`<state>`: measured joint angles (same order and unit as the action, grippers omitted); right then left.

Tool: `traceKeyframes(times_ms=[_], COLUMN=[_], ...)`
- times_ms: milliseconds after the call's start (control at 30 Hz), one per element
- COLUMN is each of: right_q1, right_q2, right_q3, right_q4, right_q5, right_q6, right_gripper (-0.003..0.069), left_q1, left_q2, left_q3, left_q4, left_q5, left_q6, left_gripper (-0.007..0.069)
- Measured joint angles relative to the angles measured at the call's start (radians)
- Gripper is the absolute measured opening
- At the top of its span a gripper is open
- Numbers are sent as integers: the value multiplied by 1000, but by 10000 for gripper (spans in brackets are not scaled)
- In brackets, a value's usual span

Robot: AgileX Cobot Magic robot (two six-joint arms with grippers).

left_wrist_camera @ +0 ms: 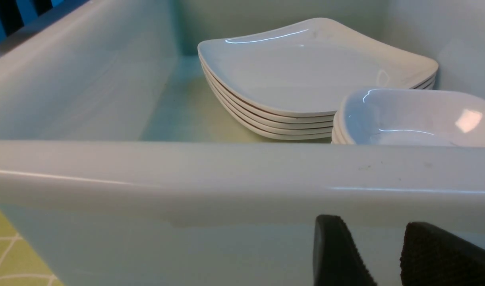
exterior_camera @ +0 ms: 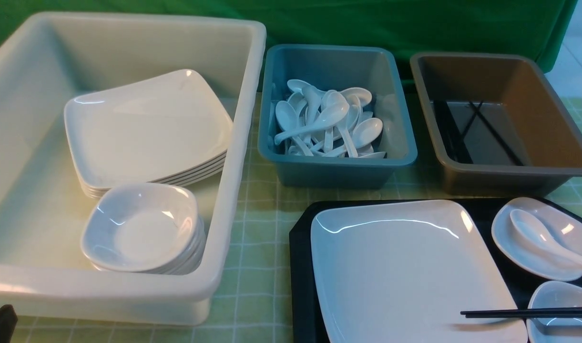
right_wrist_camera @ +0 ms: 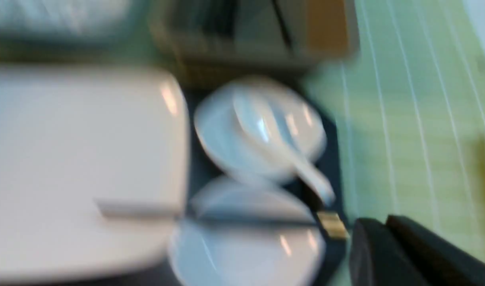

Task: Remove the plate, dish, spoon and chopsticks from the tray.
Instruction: Use the right arm to grab a pair of chopsticks from the plate

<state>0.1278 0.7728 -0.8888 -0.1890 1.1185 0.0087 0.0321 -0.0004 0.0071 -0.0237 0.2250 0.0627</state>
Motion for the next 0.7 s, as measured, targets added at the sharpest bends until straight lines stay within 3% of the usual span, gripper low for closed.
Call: traceKeyframes(times_ms=[200, 367, 467, 567, 700], right_q1=[5, 89, 165, 210, 219], right_q2=[350, 557, 623, 668, 707], right_q3=[-34, -34, -34, -34, -34], right_q4=[25, -14, -58, -79, -86], right_q5=[43, 38, 21, 11, 0], right_q6=[-112, -205, -339, -504, -610], right_gripper=[118, 273, 353, 375, 379], left_q1=[0, 0, 0, 0, 0], left_q2=[0, 0, 0, 0, 0], left_q3=[0, 0, 0, 0, 0], left_q4=[0, 0, 0, 0, 0], left_q5=[0, 0, 0, 0, 0], left_q6=[2, 3, 3, 3, 3], left_gripper=[232, 232, 232, 232, 232])
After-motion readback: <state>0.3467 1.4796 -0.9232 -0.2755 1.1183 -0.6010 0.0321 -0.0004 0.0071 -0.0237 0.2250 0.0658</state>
